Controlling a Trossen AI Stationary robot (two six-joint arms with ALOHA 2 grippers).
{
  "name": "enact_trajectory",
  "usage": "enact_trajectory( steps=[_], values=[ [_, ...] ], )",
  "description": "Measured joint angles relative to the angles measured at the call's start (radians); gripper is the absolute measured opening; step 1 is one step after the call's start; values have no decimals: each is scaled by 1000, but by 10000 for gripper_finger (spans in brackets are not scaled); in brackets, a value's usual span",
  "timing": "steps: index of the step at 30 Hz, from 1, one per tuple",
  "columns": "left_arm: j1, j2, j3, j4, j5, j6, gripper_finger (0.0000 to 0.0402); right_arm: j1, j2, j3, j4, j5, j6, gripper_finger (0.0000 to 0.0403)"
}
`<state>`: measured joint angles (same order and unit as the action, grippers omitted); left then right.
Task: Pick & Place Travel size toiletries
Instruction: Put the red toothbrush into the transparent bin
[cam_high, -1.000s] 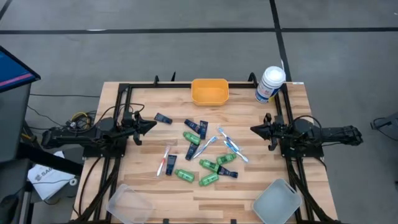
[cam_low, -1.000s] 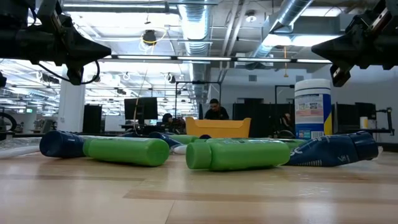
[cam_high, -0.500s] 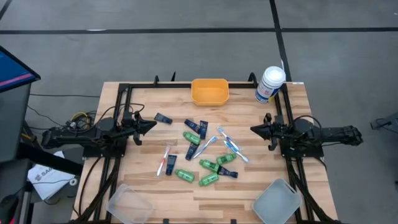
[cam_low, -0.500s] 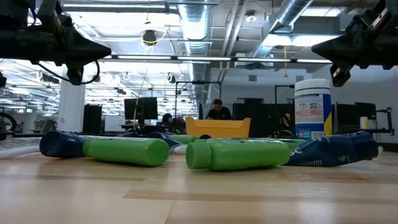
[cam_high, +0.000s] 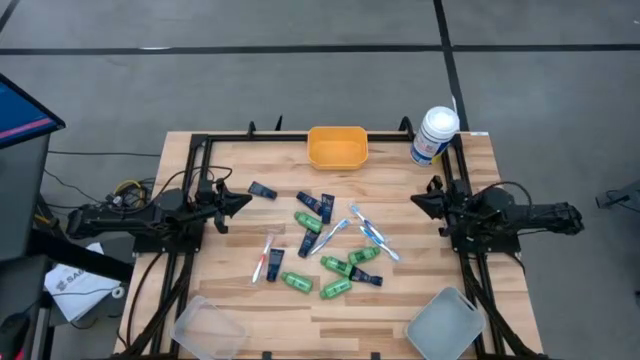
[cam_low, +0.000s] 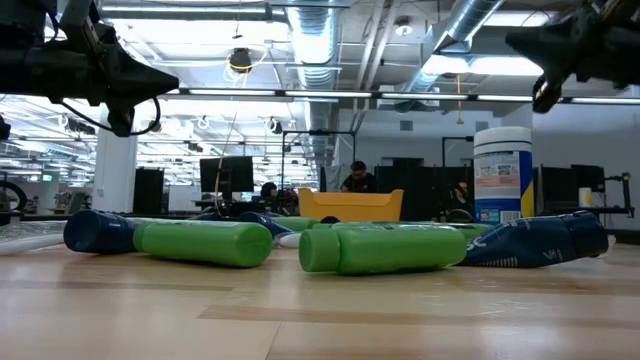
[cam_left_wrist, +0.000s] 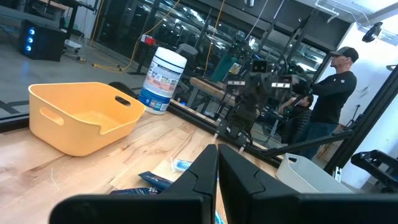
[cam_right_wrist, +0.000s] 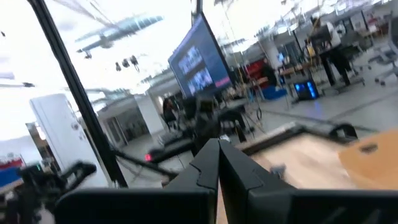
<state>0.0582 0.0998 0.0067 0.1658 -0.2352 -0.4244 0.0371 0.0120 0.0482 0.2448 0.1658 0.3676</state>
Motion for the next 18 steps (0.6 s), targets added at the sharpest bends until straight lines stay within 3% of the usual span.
enact_trajectory(
  steps=[4,12,18],
  values=[
    [0,0,0,0,0,0,8,-2,28,48,-15,18,-8,23],
    [0,0,0,10,0,-13,8,-2,209,228,-209,91,-87,156],
    [0,0,0,66,-14,-186,8,-1,373,317,-254,98,-90,223]
  ],
)
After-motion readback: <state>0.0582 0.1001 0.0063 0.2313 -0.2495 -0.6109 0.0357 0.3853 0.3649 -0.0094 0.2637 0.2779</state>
